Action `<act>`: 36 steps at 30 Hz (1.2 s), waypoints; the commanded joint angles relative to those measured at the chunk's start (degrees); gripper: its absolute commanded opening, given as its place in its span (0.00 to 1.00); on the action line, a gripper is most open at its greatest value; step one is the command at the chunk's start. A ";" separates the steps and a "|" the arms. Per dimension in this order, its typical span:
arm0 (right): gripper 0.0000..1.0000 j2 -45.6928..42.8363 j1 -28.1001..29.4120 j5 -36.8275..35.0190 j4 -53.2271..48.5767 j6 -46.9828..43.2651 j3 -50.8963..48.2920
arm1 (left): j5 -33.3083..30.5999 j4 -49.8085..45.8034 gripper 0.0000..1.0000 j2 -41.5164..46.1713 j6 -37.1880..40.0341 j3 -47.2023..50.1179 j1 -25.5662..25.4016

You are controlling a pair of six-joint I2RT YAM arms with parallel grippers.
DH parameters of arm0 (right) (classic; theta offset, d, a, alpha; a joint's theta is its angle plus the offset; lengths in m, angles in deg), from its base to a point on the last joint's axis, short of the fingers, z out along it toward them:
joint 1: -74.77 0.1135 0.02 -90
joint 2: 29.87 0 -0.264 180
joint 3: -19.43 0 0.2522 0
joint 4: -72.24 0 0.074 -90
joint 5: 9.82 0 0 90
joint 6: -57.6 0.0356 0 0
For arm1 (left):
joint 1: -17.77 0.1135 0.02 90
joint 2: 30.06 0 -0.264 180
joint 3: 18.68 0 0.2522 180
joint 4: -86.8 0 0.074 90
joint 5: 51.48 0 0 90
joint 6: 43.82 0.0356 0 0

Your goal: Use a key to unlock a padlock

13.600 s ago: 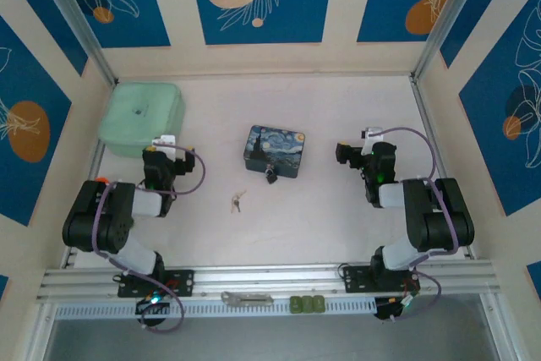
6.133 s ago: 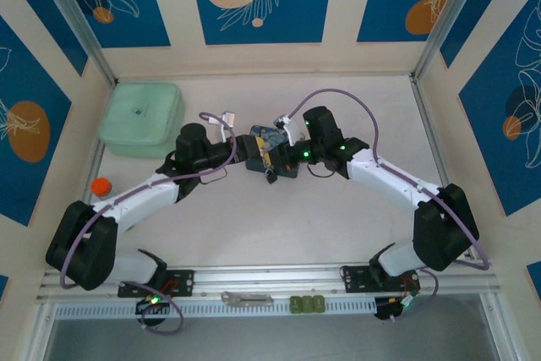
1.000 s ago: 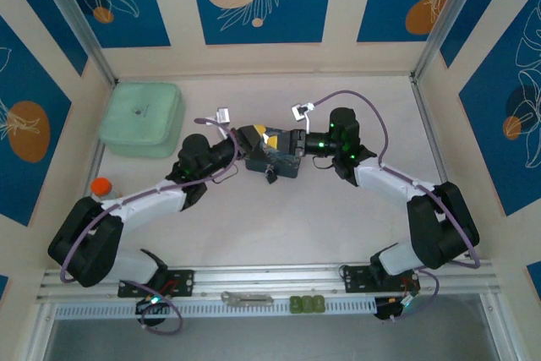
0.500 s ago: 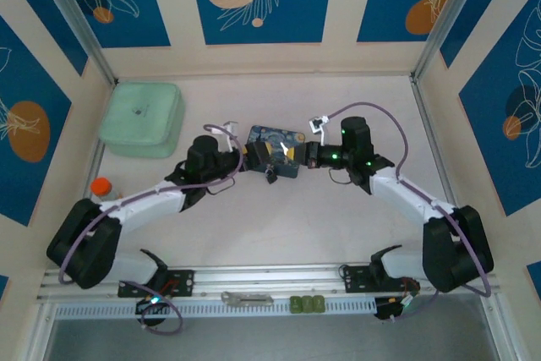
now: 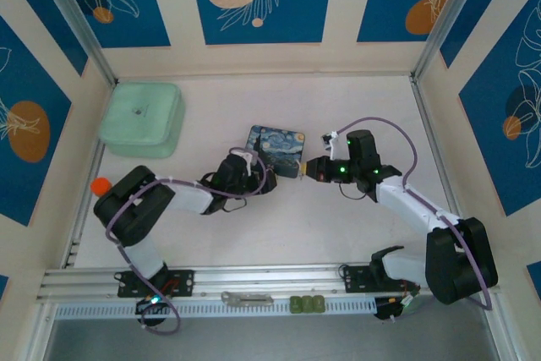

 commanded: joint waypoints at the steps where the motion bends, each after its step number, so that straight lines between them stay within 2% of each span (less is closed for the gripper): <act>1: 0.00 -0.96 -0.42 0.75 -0.84 -0.60 0.64 | -5.08 5.76 0.62 -3.95 -0.58 -0.82 -2.41; 5: 0.00 -1.20 -0.54 1.01 -0.36 -0.18 0.63 | -9.52 10.80 0.58 -7.71 -1.51 -1.64 -3.59; 10: 0.00 -1.62 -0.70 1.12 -0.14 -0.04 0.60 | -10.04 12.66 0.54 -11.56 -2.44 -3.59 -4.60; 19: 0.00 -0.61 -1.45 1.44 0.10 -0.31 -0.14 | -6.13 13.12 0.29 -12.84 -4.54 -3.30 -5.23; 22: 0.00 -0.47 -1.48 1.29 0.03 -0.38 -0.66 | -4.89 13.88 0.17 -13.01 -5.01 -3.06 -5.07; 26: 0.00 0.34 -1.75 1.62 -0.30 -0.56 -1.37 | -0.52 13.99 0.00 -12.28 -7.96 -4.45 -4.14; 32: 0.00 3.51 -3.12 7.31 1.31 -0.66 -3.37 | 8.01 15.13 0.00 -10.42 -13.05 -6.36 -0.96; 36: 0.00 7.57 -4.18 14.14 2.49 -0.32 -3.68 | 14.88 22.34 0.00 -11.81 -18.90 -7.52 0.81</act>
